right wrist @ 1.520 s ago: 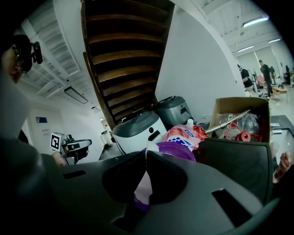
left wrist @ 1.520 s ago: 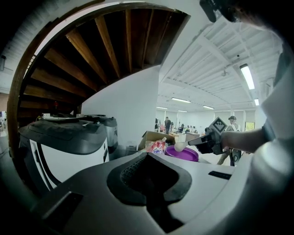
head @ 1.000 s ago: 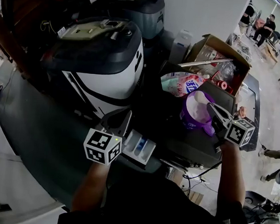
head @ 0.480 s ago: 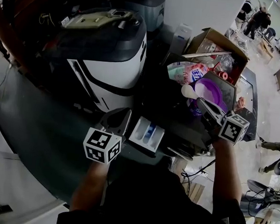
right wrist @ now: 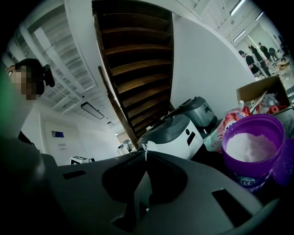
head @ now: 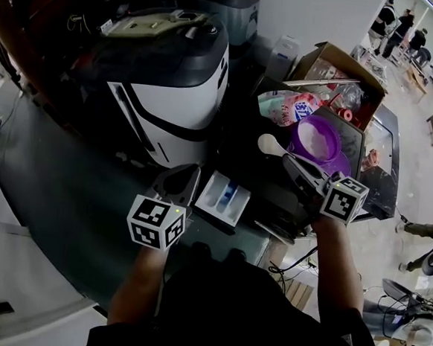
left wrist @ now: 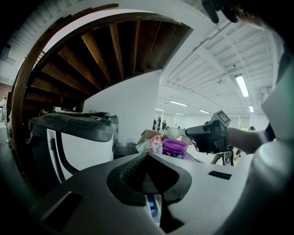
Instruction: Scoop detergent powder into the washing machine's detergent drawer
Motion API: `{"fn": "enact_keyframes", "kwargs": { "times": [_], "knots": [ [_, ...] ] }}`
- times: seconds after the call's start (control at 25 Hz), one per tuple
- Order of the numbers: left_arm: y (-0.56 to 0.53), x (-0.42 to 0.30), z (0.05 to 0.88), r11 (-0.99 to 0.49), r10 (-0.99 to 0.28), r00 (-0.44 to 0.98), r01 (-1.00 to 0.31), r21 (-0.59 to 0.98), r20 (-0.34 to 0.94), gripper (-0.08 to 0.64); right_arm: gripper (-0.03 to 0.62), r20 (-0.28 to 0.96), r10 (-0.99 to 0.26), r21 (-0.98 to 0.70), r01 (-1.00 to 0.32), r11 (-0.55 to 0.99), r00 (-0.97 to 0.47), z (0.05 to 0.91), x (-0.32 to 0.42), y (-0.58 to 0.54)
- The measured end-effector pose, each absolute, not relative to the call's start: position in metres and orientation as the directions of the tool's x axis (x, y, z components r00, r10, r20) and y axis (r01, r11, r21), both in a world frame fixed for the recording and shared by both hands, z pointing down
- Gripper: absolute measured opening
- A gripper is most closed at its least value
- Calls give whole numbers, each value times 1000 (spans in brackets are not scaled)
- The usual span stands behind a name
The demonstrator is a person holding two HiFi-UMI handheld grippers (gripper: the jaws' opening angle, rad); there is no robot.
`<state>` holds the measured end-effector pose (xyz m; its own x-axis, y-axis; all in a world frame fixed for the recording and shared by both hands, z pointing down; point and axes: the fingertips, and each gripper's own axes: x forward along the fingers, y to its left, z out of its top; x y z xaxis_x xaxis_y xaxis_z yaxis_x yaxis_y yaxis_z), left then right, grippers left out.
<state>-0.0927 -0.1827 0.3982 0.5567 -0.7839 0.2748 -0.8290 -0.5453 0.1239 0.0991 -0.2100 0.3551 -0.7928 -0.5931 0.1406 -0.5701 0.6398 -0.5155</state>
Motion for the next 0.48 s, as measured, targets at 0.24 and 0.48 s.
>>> {"fn": "enact_keyframes", "kwargs": {
  "times": [0.24,0.48],
  "knots": [
    [-168,-68,397,-501,-807,511,-858,114,295,6,20,136,-522,-535,-505,677,-842,363,103,-197],
    [-150,-48,401,-453,-825,467,-883,120,319,6,20,135,-449,-576,-439,690,-883,376,108,-184]
  ]
}}
